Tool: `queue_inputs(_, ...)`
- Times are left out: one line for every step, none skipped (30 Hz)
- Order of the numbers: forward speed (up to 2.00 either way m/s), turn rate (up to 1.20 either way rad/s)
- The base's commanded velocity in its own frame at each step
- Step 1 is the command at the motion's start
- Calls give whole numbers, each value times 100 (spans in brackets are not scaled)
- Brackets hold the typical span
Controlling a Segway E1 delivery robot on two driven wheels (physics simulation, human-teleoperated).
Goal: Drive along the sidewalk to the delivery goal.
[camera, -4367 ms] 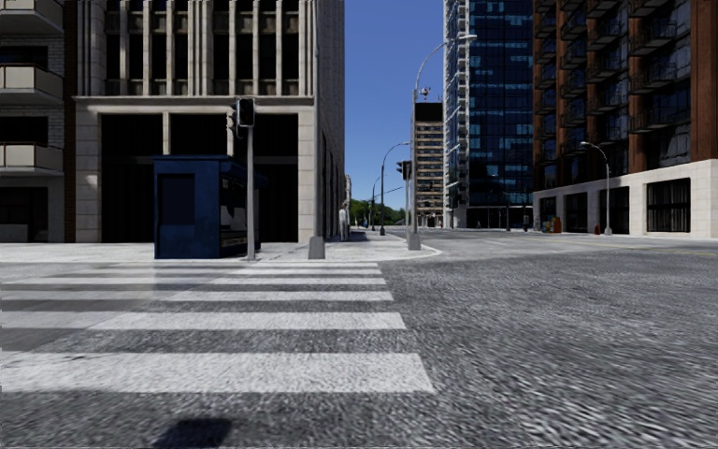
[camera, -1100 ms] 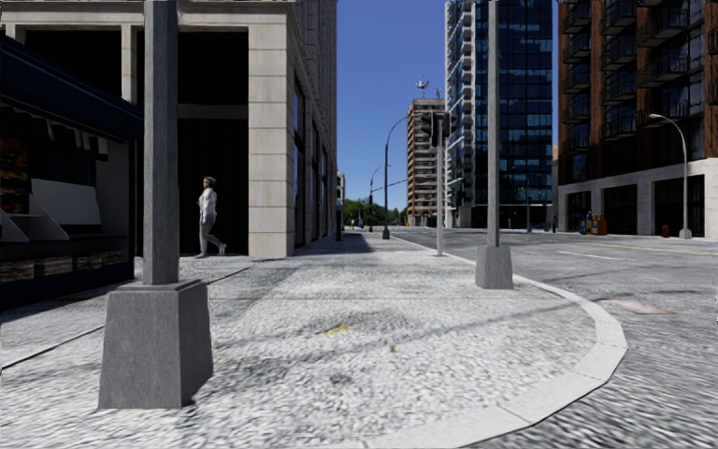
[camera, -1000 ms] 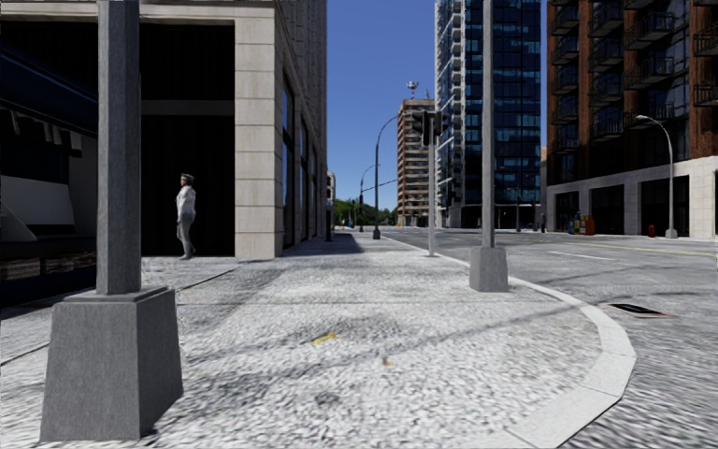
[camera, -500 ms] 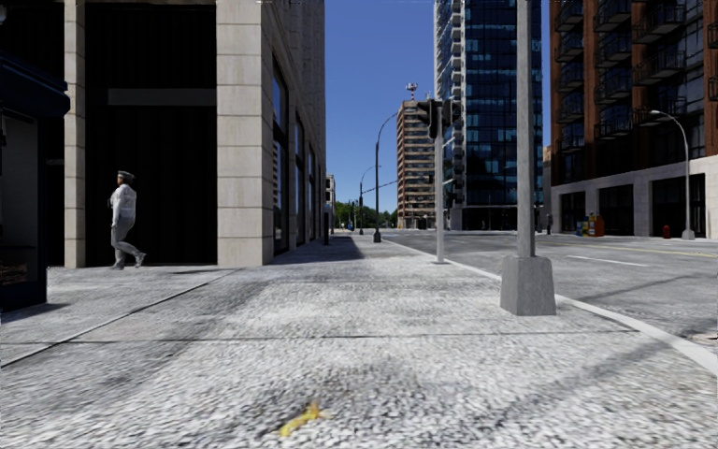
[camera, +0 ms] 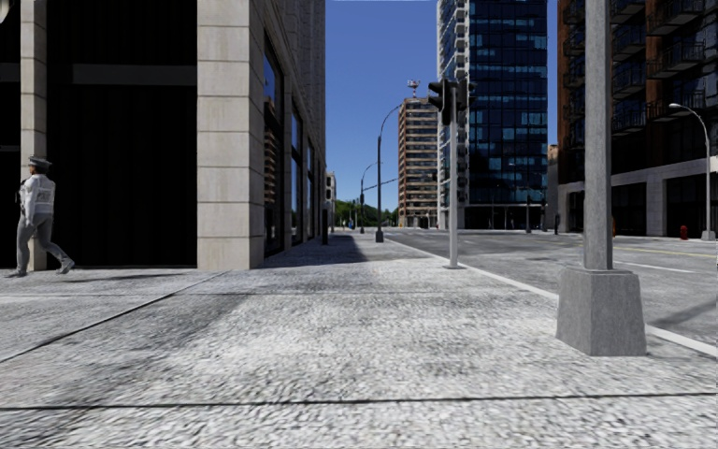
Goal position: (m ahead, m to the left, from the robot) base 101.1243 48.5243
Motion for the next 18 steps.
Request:
queue_inputs(200,0)
queue_inputs(200,0)
queue_inputs(200,0)
queue_inputs(200,0)
queue_inputs(200,0)
queue_inputs(200,0)
queue_inputs(200,0)
queue_inputs(200,0)
queue_inputs(200,0)
queue_inputs(200,0)
queue_inputs(200,0)
queue_inputs(200,0)
queue_inputs(200,0)
queue_inputs(200,0)
queue_inputs(200,0)
queue_inputs(200,0)
queue_inputs(200,0)
queue_inputs(200,0)
